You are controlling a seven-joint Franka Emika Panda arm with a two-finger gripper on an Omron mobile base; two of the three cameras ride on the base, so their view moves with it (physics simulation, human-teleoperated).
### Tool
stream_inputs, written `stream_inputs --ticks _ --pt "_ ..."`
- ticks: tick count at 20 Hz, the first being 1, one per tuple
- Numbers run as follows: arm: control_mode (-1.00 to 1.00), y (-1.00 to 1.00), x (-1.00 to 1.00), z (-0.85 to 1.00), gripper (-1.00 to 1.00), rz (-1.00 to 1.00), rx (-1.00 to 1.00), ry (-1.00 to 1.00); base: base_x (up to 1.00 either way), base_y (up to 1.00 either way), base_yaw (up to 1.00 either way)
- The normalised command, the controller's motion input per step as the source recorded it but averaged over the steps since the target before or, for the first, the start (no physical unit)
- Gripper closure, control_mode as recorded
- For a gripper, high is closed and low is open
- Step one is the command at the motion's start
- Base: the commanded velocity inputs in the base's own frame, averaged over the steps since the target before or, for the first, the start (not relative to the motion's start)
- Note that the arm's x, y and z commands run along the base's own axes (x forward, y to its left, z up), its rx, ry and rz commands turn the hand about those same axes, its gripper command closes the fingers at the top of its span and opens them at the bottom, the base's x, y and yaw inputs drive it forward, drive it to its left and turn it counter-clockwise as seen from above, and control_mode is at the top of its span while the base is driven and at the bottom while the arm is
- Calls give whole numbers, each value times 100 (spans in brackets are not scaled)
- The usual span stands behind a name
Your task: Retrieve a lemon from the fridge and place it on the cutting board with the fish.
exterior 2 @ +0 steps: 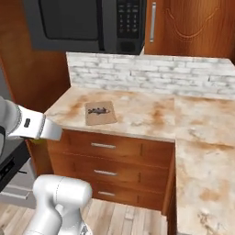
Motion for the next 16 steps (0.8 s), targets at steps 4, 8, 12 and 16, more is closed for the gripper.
stream_inputs --ticks 4,8,12,16 --pt "100 0 0 0 100 0 0 0 91 -21 27" --pt "100 0 0 0 100 0 0 0 84 -21 24" --pt "100 0 0 0 100 0 0 0 79 -6 23" --pt "100 0 0 0 100 0 0 0 51 -1 19"
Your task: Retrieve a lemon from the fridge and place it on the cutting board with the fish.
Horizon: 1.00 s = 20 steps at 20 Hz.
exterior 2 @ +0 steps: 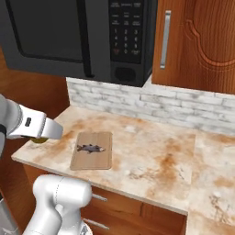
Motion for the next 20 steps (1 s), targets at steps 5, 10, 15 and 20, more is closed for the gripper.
stream_inputs --ticks 5,10,15,20 --pt "100 0 0 0 100 0 0 0 28 0 12" --pt "100 0 0 0 100 0 0 0 13 1 6" --pt "100 0 0 0 100 0 0 0 2 4 1" --pt "100 0 0 0 100 0 0 0 0 0 0"
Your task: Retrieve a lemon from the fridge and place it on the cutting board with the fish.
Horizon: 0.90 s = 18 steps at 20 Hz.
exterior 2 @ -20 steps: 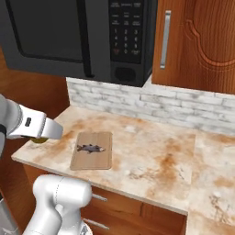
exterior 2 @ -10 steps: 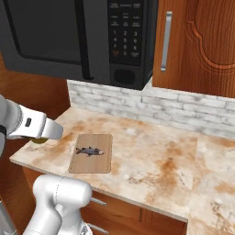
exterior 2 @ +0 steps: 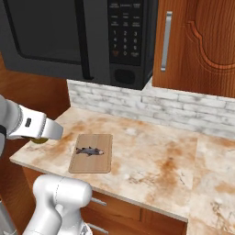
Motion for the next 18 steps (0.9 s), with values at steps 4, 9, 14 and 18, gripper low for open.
stream_inputs --ticks 4,9,14,18 --pt "-100 -2 0 -12 100 0 1 0 0 0 0" --pt "-100 0 11 -53 100 0 6 0 0 0 0" --pt "-100 0 34 -60 100 0 4 0 0 0 0" --pt "-100 3 60 -51 100 0 2 2 0 0 0"
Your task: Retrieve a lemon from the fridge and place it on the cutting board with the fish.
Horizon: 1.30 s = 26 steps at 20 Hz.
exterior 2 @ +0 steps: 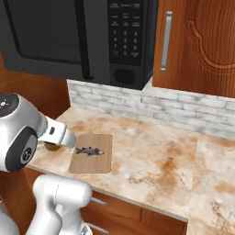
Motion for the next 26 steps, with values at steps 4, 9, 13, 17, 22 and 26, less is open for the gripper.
stream_inputs --ticks 4,9,13,17,22,26 --pt "-100 0 82 -32 100 0 -3 12 0 0 0" --pt "-100 0 57 -64 100 0 0 0 0 0 0" --pt "-100 0 66 -52 100 0 -2 0 0 0 0" --pt "-100 5 74 -40 100 0 -2 2 0 0 0" --pt "-100 0 72 -45 100 0 0 4 0 0 0" --pt "-100 0 71 -41 100 0 0 5 0 0 0"
